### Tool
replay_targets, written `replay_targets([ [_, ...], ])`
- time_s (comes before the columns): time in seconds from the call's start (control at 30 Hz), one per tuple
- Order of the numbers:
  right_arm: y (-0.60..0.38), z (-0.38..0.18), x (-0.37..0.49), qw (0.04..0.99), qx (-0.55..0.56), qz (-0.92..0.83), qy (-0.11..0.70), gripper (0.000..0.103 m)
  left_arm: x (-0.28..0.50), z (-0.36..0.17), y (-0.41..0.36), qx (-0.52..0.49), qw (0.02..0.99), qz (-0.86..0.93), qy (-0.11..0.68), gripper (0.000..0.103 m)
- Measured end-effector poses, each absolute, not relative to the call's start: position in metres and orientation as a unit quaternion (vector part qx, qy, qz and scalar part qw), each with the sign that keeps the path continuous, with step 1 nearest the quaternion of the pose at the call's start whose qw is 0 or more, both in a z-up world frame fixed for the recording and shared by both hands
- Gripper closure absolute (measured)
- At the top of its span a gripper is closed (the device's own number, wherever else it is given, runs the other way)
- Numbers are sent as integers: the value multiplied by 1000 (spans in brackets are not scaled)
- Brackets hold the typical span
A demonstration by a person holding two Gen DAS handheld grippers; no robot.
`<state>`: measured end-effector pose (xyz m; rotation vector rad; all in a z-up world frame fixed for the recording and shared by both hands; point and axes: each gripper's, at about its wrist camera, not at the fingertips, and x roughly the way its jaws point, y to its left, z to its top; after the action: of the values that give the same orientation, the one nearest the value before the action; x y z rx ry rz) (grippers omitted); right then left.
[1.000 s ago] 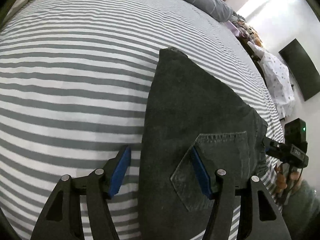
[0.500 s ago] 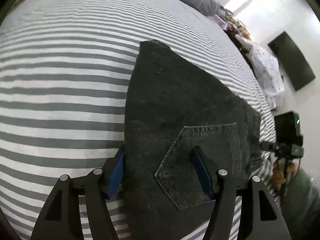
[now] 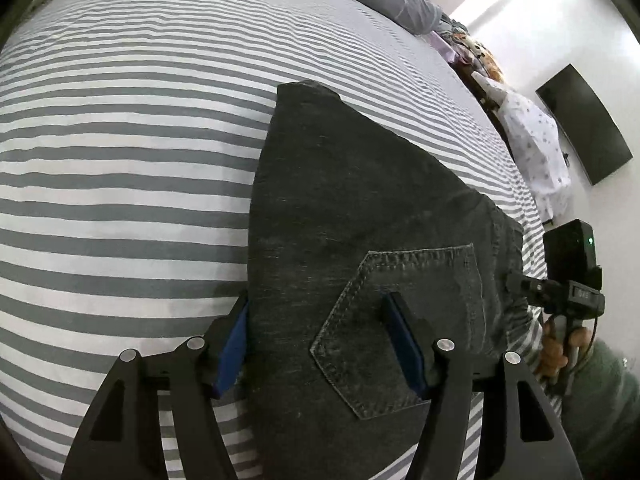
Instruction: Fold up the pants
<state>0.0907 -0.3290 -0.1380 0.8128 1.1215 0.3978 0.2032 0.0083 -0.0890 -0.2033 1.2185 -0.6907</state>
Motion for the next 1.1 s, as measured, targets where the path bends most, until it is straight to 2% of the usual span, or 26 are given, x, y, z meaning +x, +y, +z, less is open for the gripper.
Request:
replay_targets([
  [0.1, -333, -141, 92, 747, 389, 185, 507, 45, 206, -91, 14, -107, 761, -310, 560, 56],
  [0.23, -334, -143, 91, 744, 395, 186, 507, 45, 205, -91, 11, -97, 768, -307, 553, 63],
  [0.67, -315, -119, 85, 786, 327, 115, 512, 78, 178, -75, -26, 37, 824, -251, 506, 78],
  [0.9, -306, -96, 81, 795, 316, 88, 510, 81, 174, -64, -27, 43, 831, -237, 502, 89],
  [1.1, -297, -70, 80, 807, 301, 107, 496, 82, 172, -48, -20, 37, 837, -248, 487, 92],
])
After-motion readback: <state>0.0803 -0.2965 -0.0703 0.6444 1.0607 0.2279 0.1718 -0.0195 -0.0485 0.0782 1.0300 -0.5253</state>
